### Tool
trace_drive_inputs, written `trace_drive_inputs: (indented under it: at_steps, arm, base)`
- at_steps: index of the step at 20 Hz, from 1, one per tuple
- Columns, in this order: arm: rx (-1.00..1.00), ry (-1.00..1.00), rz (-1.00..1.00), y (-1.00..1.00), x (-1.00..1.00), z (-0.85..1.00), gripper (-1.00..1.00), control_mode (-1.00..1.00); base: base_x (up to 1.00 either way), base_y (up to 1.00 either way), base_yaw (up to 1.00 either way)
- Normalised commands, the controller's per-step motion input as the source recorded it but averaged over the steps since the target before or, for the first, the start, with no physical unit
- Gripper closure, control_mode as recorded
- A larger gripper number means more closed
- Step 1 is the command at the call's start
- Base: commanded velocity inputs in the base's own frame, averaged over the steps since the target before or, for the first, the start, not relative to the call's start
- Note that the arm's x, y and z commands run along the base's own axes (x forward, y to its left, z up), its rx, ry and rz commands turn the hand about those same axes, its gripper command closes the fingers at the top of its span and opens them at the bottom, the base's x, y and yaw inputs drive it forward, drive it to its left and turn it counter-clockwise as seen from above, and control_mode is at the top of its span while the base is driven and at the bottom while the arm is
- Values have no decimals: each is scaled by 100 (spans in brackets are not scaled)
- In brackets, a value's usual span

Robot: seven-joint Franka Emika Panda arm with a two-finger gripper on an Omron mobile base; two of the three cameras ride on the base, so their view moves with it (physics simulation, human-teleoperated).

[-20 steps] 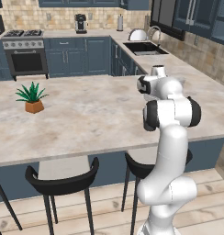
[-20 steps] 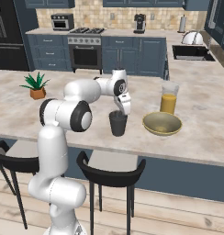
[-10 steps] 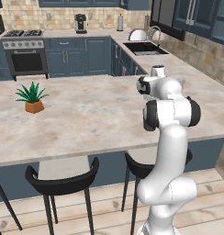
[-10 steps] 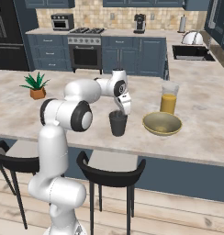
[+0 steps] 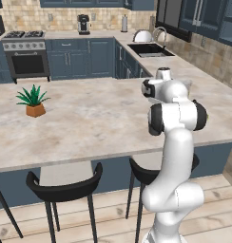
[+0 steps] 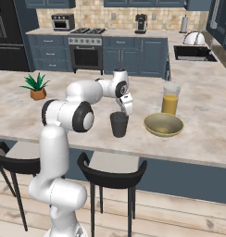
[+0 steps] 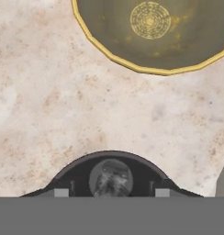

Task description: There are two ice cubes in the ice bowl. Place both ice cubes in the glass cup.

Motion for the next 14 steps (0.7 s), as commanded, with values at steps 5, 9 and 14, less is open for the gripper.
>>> trace_drive_inputs:
  at_steps: [5,9,14]
  arm:
    - [-3,-3,2,12,-7,4,-100,-100]
    - [-40,-13,27,100,-93,2,-100,-100]
    - [-40,-4,26,100,-100,-1,-100,-100]
  base:
    - [0,0,0]
    - [0,0,0]
    - [0,0,0]
